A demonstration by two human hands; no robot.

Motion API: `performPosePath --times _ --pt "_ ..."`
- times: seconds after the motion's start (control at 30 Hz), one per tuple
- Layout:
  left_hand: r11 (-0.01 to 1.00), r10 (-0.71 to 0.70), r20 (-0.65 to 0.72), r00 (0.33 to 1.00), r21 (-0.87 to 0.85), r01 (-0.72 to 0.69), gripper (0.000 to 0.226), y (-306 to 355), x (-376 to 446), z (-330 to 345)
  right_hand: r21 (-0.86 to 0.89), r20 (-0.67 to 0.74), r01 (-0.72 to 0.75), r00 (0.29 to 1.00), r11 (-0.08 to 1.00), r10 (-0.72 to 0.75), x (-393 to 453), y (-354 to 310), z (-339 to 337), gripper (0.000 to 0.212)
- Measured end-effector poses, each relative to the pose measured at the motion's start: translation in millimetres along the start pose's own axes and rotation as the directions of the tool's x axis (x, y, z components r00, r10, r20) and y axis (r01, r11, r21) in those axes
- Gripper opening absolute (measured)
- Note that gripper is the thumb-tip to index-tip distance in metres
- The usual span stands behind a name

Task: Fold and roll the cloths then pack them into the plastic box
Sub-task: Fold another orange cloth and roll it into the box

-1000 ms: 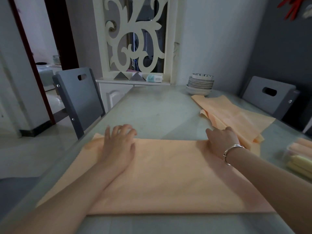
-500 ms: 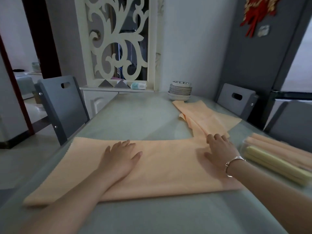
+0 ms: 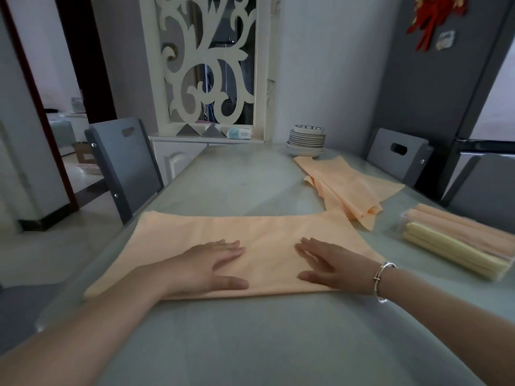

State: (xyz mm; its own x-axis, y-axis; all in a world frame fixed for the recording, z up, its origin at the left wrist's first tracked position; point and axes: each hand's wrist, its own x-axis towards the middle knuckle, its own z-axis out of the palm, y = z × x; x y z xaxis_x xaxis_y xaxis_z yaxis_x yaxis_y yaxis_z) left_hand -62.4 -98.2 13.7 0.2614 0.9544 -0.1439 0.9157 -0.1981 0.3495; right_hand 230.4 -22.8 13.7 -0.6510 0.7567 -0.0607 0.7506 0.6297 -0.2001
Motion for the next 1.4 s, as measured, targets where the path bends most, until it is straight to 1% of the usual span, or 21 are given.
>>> performPosePath --times 0.07,0.13,0.2,0.3,0.37,0.4,0.47,0.5,0.57,0.7,0.77,0.8,0.87,0.93,1.0,1.07,1.13,1.17,1.27,1.3,1.4 --pt "0.995 0.038 -0.007 0.999 0.088 -0.037 0.102 -5 -3 5 -0.017 -0.013 0.004 1.0 1.0 -0.004 -1 -2 4 0.075" --pt "0.991 0.067 -0.055 0.996 0.124 -0.06 0.106 -13 1 11 -0.014 -0.024 0.002 1.0 1.0 -0.002 2 -2 6 0.072" --pt "0.991 0.082 -0.132 0.988 0.119 -0.066 0.104 -19 10 14 -0.007 -0.021 -0.001 1.0 1.0 0.001 10 0 4 0.072" --pt "0.996 0.065 -0.217 0.974 0.071 -0.051 0.107 -31 33 11 0.014 -0.02 -0.024 1.0 1.0 0.024 33 10 1 0.063" --pt "0.998 0.06 -0.28 0.958 0.047 -0.049 0.107 -37 49 5 0.039 -0.095 -0.048 0.994 0.998 0.052 49 12 -7 0.053" --pt "0.999 0.051 -0.313 0.948 0.032 -0.044 0.102 -43 63 0 0.062 -0.154 -0.074 0.985 0.995 0.083 65 16 -13 0.046" --pt "1.0 0.025 -0.389 0.921 0.005 -0.025 0.076 -52 82 -8 0.079 -0.231 -0.127 0.963 0.989 0.142 92 25 -22 0.037" --pt "1.0 0.003 -0.419 0.908 -0.012 -0.008 0.063 -59 95 -13 0.063 -0.241 -0.148 0.958 0.987 0.159 110 32 -27 0.036" --pt "0.999 -0.03 -0.462 0.886 -0.03 0.018 0.052 -69 115 -22 -0.005 -0.255 -0.192 0.949 0.981 0.185 139 44 -33 0.036" --pt "0.996 -0.072 -0.454 0.888 0.018 0.09 0.042 -79 142 -28 -0.032 -0.161 -0.246 0.958 0.969 0.238 184 62 -34 0.042" --pt "0.992 -0.09 -0.464 0.881 0.042 0.123 0.05 -81 153 -27 -0.053 -0.113 -0.237 0.967 0.97 0.23 205 71 -27 0.046" --pt "0.99 -0.098 -0.477 0.873 0.04 0.134 0.056 -80 155 -27 -0.046 -0.124 -0.238 0.965 0.97 0.231 210 74 -26 0.046" --pt "0.989 -0.112 -0.499 0.859 0.028 0.145 0.065 -83 161 -26 0.032 -0.187 -0.247 0.95 0.968 0.249 216 78 -26 0.032" --pt "0.989 -0.09 -0.508 0.856 0.055 0.136 0.073 -85 163 -25 0.06 -0.199 -0.256 0.944 0.965 0.263 214 77 -29 0.025" --pt "0.988 -0.079 -0.508 0.858 0.077 0.136 0.066 -83 162 -23 0.038 -0.164 -0.266 0.949 0.963 0.268 212 80 -32 0.026" --pt "0.986 -0.083 -0.496 0.865 0.086 0.144 0.045 -81 161 -23 -0.017 -0.099 -0.303 0.949 0.953 0.3 209 81 -37 0.028" --pt "0.985 -0.083 -0.486 0.87 0.094 0.147 0.039 -78 160 -25 -0.055 -0.063 -0.317 0.948 0.947 0.313 207 80 -39 0.025" --pt "0.983 -0.09 -0.483 0.871 0.097 0.155 0.038 -77 159 -26 -0.071 -0.087 -0.307 0.95 0.949 0.301 206 78 -40 0.02" --pt "0.973 -0.101 -0.506 0.856 0.128 0.19 0.039 -74 158 -29 -0.079 -0.27 -0.246 0.938 0.966 0.217 200 72 -44 0.004" --pt "0.971 -0.099 -0.522 0.847 0.137 0.198 0.039 -73 158 -28 -0.077 -0.308 -0.228 0.931 0.971 0.194 198 69 -46 0.001" --pt "0.97 -0.069 -0.579 0.813 0.151 0.19 0.037 -72 159 -27 -0.074 -0.358 -0.195 0.921 0.978 0.156 191 65 -47 0.003"
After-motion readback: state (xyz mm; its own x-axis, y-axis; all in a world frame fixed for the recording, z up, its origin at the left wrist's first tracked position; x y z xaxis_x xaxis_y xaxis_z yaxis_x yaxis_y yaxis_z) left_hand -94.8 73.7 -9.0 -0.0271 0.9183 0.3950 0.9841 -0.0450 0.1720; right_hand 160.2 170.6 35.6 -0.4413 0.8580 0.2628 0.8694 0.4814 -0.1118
